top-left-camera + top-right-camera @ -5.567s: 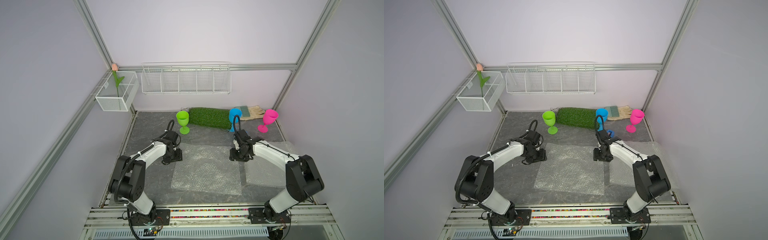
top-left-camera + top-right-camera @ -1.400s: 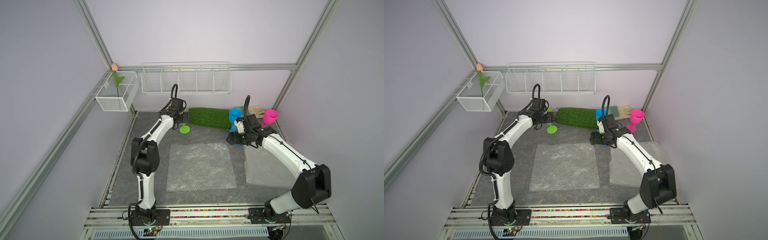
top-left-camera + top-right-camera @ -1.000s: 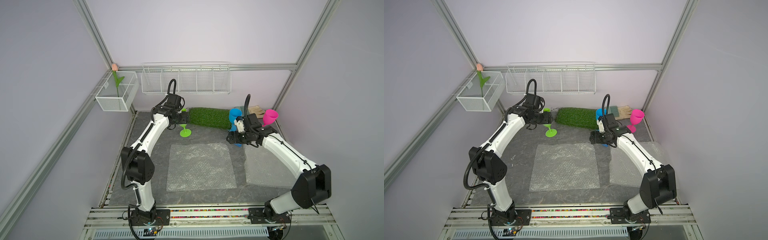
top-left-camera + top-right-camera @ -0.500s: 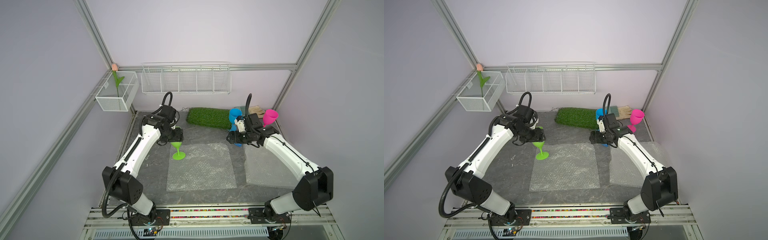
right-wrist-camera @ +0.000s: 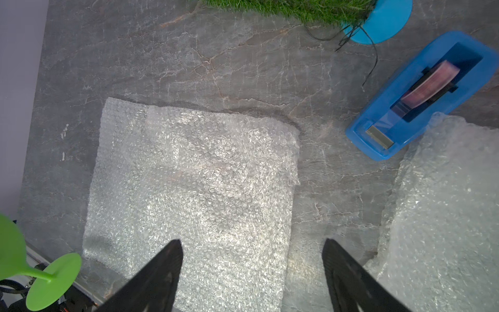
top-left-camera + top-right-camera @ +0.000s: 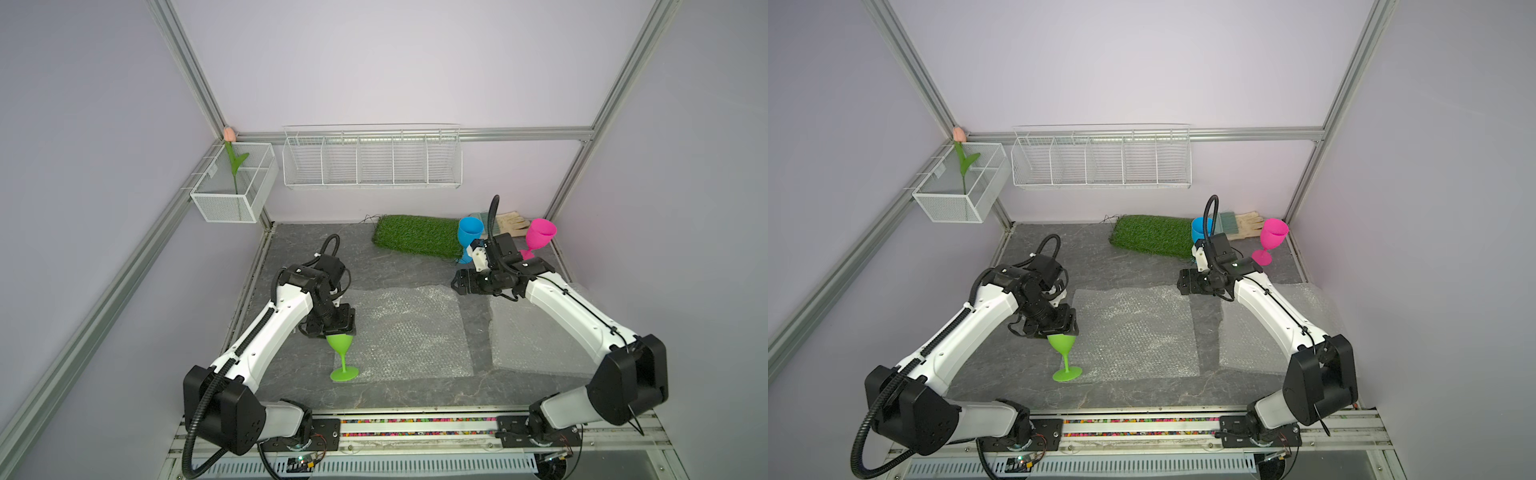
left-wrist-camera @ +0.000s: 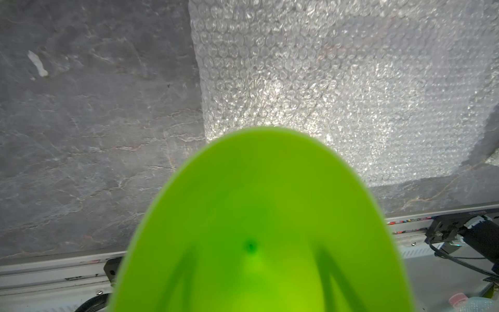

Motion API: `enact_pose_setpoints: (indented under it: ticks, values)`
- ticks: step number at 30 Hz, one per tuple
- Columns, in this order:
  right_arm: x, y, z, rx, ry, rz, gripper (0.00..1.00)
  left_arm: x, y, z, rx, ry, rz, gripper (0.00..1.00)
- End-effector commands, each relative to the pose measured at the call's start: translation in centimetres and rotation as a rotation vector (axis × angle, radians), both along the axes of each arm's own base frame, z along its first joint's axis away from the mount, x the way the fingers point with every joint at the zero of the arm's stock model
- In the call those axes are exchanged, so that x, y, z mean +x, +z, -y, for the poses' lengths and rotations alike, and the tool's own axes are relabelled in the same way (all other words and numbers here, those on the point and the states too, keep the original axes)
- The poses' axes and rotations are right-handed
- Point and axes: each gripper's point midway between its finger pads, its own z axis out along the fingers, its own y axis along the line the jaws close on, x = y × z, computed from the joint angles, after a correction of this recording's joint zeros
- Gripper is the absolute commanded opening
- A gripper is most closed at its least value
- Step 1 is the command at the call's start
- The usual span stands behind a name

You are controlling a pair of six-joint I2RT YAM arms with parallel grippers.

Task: Wrap wine glasses in bubble wrap
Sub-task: Place the wine glass on the bubble wrap.

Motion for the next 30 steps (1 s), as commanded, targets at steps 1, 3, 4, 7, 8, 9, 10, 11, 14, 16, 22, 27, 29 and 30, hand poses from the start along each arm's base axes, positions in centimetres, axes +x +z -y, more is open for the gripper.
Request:
enact_pose_setpoints:
  ticks: [1, 3, 4, 7, 8, 9, 10, 11, 14, 16, 22, 27, 29, 30]
  values:
    - [-0.3, 0.3, -0.6, 0.027, 0.007, 0.008, 0.84, -1.2, -0.4, 0.2, -0.010, 0.018, -0.062, 0.66]
    - [-0.3, 0.2, -0.7, 0.027, 0.010, 0.007, 0.84, -1.2, -0.8, 0.3, -0.005, 0.013, -0.084, 0.66]
    - [-0.2, 0.2, -0.6, 0.027, 0.008, 0.007, 0.84, -1.1, -1.0, 0.3, -0.002, 0.013, -0.090, 0.66]
    - [-0.3, 0.0, -0.7, 0.025, 0.010, 0.005, 0.84, -0.6, -1.6, 0.5, 0.004, 0.006, -0.098, 0.66]
    - [-0.4, 0.0, -0.7, 0.023, 0.009, 0.004, 0.84, -0.4, -1.7, 0.6, 0.007, 0.005, -0.100, 0.66]
    - [-0.4, -0.1, -0.6, 0.022, 0.010, 0.004, 0.84, -0.2, -1.9, 0.6, 0.012, 0.003, -0.106, 0.66]
    - [-0.4, -0.2, -0.6, 0.020, 0.008, 0.003, 0.84, 0.0, -2.2, 0.7, 0.015, 0.001, -0.114, 0.66]
    - [-0.4, -0.2, -0.6, 0.019, 0.008, 0.003, 0.84, 0.2, -2.4, 0.8, 0.016, -0.002, -0.119, 0.66]
    - [-0.4, -0.5, -0.5, 0.011, 0.004, -0.001, 0.84, 1.1, -2.8, 1.2, 0.022, -0.011, -0.122, 0.70]
    - [-0.4, -0.7, -0.4, 0.006, 0.002, -0.003, 0.84, 1.8, -3.2, 1.3, 0.035, -0.014, -0.120, 0.74]
    - [-0.3, -0.7, -0.4, 0.009, -0.001, 0.000, 0.84, 4.3, -4.7, 2.5, 0.032, -0.019, -0.118, 0.80]
    - [-0.3, -0.6, -0.5, 0.006, 0.003, -0.003, 0.84, 6.2, -6.8, 3.2, 0.057, -0.040, -0.132, 0.83]
    - [-0.4, -0.5, -0.4, 0.005, 0.004, -0.003, 0.84, 6.9, -7.3, 3.2, 0.071, -0.044, -0.127, 0.86]
    - [-0.4, -0.4, -0.4, 0.004, 0.004, -0.002, 0.84, 7.4, -7.5, 3.3, 0.077, -0.044, -0.119, 0.87]
